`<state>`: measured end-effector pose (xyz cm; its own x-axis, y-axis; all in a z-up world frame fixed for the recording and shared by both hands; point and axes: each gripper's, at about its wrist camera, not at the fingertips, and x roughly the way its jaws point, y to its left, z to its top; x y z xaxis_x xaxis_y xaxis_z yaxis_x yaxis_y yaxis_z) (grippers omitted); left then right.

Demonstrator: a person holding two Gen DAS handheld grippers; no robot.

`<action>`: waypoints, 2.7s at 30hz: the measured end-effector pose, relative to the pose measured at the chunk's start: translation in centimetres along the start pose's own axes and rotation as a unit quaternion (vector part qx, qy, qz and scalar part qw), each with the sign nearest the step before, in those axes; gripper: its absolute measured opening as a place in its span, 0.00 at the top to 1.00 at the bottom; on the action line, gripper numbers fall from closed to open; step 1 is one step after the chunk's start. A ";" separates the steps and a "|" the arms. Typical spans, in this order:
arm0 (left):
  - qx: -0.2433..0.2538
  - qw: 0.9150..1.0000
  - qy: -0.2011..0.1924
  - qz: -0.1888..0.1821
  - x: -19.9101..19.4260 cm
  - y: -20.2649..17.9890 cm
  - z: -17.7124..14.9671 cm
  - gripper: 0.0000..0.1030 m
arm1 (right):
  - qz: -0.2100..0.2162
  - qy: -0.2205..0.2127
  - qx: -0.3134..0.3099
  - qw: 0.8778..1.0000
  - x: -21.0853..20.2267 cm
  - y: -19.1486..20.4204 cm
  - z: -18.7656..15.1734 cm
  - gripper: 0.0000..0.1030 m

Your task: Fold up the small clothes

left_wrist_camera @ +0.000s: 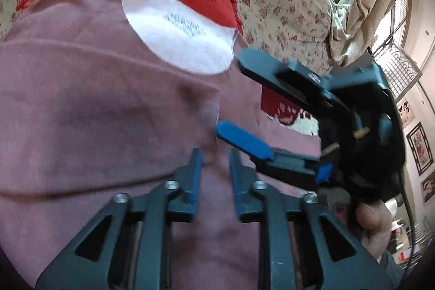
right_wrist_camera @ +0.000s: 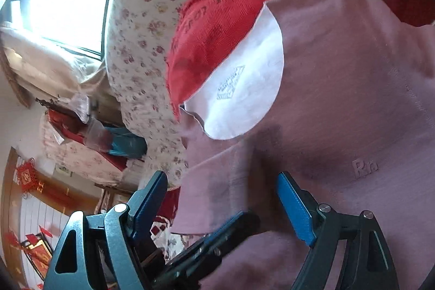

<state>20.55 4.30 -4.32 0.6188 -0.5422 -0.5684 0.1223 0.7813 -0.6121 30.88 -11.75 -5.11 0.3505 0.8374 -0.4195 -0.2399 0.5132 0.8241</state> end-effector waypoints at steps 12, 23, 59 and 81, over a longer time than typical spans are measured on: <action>-0.072 0.972 -0.107 0.196 -14.2 6.1 1.2 0.64 | -0.088 0.006 -0.041 0.995 0.3 -1.8 2.1 0.50; -0.163 0.946 -0.127 0.250 -15.9 12.2 0.4 0.59 | -0.021 0.064 -0.064 0.996 1.3 -3.8 3.3 0.49; -0.214 0.918 -0.150 0.298 -16.5 13.9 -0.2 0.59 | -0.179 -0.055 -0.127 0.974 -6.9 -1.1 6.4 0.98; -0.007 0.963 -0.076 0.259 -5.5 10.3 5.0 0.58 | -0.297 -0.067 -0.107 0.947 -6.6 -6.0 7.5 0.98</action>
<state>22.25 16.88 -4.79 0.7009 -0.0282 -0.7127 -0.2437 0.9296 -0.2765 36.74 -21.80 -4.43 0.5891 0.3654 -0.7207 -0.1370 0.9242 0.3566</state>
